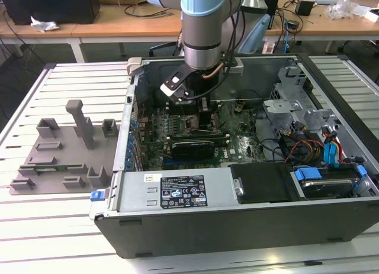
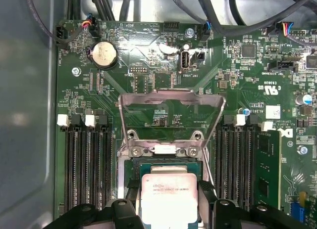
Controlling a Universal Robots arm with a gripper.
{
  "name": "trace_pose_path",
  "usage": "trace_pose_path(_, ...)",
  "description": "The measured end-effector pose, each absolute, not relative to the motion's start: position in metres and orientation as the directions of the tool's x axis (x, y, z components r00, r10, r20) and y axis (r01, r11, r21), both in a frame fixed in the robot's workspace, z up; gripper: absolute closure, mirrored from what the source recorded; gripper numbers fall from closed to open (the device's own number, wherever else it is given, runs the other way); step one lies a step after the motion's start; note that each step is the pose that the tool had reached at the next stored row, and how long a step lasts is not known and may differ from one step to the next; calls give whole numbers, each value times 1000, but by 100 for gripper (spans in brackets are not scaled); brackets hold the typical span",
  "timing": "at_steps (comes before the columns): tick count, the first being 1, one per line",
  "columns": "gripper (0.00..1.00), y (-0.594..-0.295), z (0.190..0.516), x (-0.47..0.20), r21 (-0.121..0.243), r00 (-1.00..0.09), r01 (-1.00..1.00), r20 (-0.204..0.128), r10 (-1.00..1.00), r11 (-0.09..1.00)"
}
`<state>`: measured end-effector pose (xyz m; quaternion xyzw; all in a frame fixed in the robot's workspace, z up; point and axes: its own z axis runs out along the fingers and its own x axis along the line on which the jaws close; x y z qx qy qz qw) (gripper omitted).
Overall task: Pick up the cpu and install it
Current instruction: 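Place the cpu into insertion slot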
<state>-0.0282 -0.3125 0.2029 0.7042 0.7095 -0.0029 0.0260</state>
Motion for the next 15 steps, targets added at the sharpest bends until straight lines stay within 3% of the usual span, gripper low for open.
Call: trace_pose_path(15, 45, -311, 200, -29, 32, 24, 999, -41, 999, -23)
